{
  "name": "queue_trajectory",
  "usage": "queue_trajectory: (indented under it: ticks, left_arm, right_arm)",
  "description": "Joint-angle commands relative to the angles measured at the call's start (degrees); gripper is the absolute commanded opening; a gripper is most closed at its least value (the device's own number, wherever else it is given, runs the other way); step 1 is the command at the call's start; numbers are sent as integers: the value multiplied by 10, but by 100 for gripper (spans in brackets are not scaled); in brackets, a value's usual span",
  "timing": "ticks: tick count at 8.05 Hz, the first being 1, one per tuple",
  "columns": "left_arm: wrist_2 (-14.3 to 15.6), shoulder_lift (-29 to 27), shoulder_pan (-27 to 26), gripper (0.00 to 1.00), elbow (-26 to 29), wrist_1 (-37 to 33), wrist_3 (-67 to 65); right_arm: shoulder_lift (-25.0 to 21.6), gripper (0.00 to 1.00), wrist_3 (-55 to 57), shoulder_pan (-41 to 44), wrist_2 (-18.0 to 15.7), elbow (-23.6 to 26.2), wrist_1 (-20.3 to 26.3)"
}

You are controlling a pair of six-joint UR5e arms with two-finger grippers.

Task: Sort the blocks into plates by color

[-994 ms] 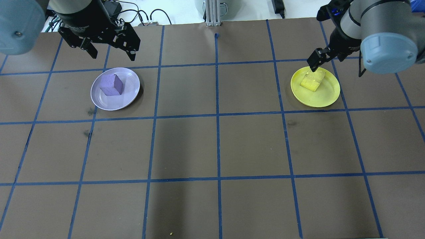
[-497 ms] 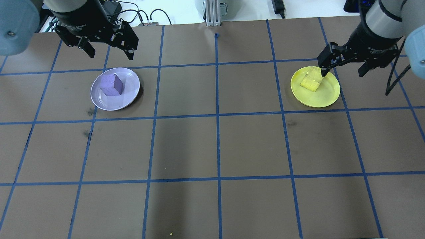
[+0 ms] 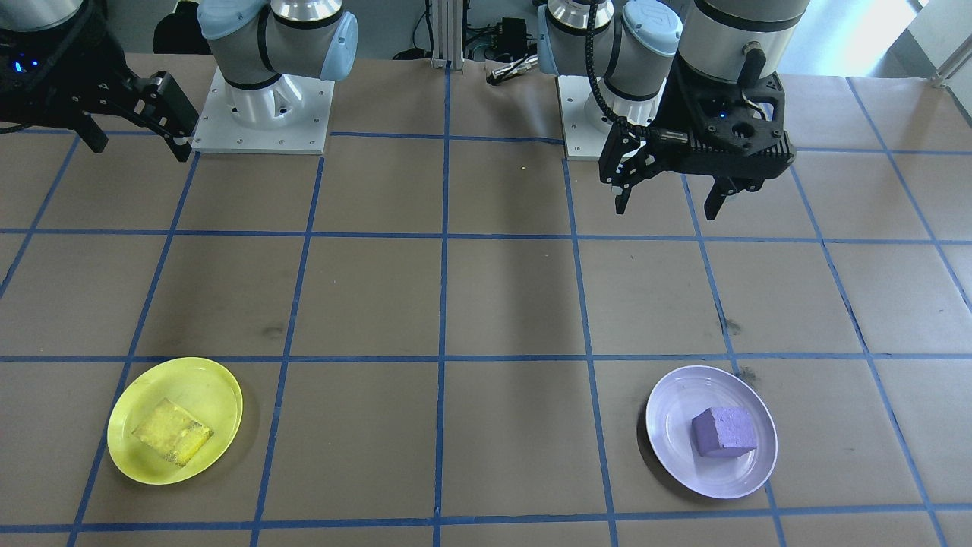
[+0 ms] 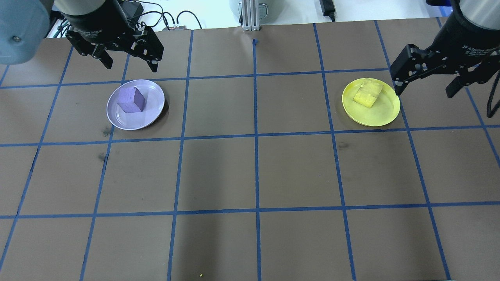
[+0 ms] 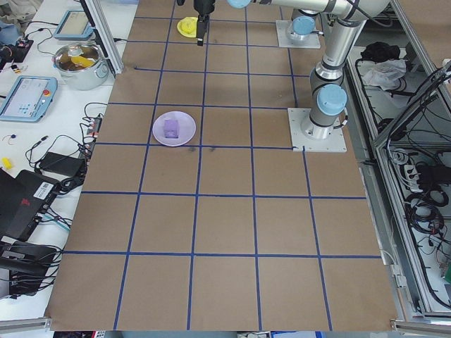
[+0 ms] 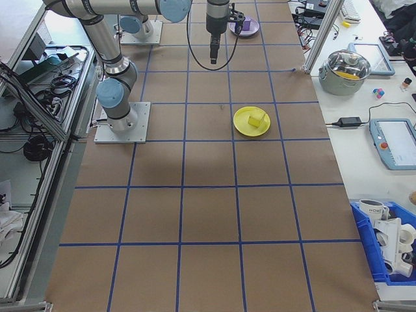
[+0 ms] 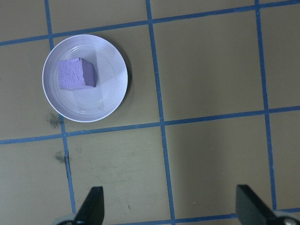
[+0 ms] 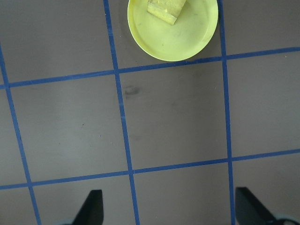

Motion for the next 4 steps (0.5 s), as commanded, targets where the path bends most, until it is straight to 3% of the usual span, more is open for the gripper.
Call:
queue_trajectory:
  ticks: [1,4]
  left_arm:
    - [2,9,0,100,-1,-22,-1]
    - [3,10,1,100,-2,-19,0]
  right_arm:
    - [10,100,-6,0,-3,-13,27]
    - [10,100,-6,-1,-4,-11,26]
